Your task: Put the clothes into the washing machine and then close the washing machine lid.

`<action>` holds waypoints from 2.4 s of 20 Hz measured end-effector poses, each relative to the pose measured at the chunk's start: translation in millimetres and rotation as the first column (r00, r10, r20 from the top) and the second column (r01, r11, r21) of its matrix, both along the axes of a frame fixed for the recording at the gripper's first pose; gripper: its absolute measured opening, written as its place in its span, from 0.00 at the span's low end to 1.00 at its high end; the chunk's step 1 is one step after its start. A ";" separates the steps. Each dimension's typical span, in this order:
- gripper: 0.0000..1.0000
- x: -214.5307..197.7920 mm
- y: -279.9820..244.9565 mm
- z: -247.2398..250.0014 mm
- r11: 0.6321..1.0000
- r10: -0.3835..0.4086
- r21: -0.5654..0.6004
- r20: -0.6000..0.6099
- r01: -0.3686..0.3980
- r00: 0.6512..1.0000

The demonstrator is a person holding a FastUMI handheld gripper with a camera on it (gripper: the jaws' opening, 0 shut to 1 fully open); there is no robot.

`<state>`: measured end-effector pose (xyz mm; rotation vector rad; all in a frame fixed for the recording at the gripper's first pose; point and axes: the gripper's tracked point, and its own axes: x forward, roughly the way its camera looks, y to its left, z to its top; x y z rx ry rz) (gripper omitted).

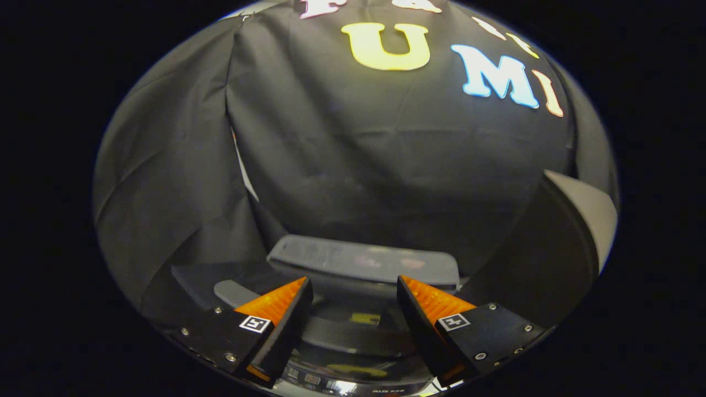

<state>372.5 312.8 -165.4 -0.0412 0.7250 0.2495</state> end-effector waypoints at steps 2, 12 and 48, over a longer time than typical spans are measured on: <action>0.94 -24.5 2.4 -23.2 1.000 0.019 -0.007 -0.015 -0.019 1.000; 0.94 -83.5 17.4 -17.5 0.996 0.083 0.041 0.026 -0.084 0.996; 0.94 -262.7 -410.1 185.7 0.970 -0.241 0.130 0.549 0.203 0.800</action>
